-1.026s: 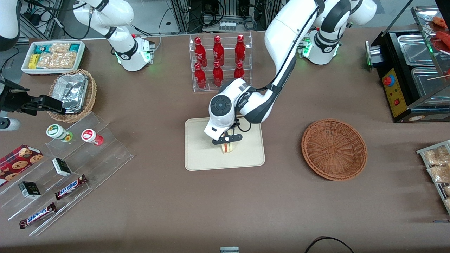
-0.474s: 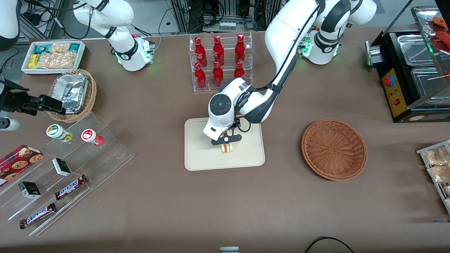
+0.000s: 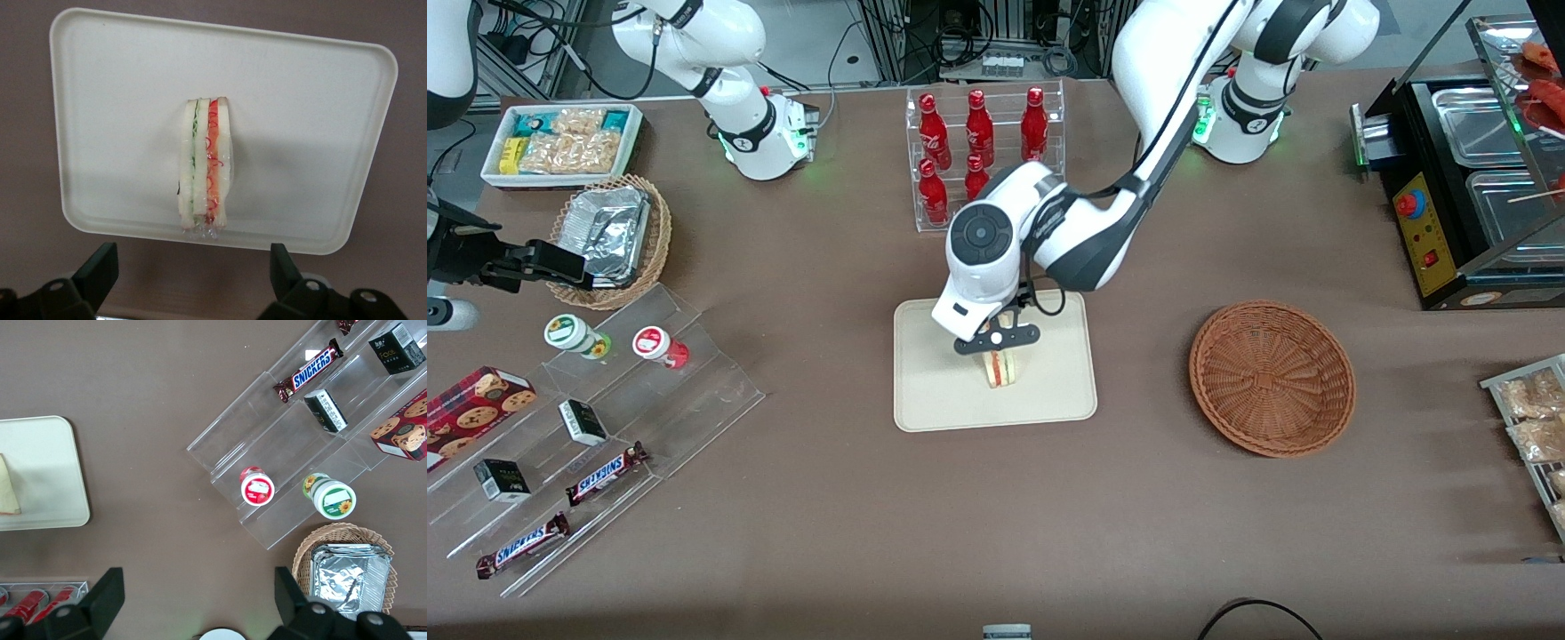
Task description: Place sandwich from basket to tray
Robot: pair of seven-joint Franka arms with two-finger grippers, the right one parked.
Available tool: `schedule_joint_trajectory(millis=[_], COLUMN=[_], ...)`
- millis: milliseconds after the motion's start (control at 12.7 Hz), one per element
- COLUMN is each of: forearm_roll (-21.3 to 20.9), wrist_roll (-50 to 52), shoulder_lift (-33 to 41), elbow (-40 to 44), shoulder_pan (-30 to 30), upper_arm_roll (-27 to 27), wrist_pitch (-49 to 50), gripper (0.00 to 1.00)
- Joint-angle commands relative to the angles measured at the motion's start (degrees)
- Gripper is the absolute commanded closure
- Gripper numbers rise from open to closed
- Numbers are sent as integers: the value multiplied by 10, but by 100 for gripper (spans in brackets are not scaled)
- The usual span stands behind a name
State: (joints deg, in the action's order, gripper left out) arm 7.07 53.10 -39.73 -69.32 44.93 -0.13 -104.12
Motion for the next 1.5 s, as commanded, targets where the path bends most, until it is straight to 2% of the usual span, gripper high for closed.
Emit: schedule_joint_trajectory(millis=[0,237,553,711,947,1184,1342,1421], forearm_roll=[3,2,-7,-10,-36,-76,-103,-104], wrist_roll=[-59,-153,-369,-432,-539,-582,-585,-585], shoulder_lift=[30,54,93,120,156,189,236,261], elbow=[21,21,15,-9,-44,-52,-91,-115], shoulder_pan=[-34,-84,-174,-228,-302,-360,-388,-402], upper_arm_roll=[-2,0,2,2,3,2,2,2], wrist_pitch=[55,95,164,175,175,200,203,201], gripper=[0,0,0,0,0,0,0,0])
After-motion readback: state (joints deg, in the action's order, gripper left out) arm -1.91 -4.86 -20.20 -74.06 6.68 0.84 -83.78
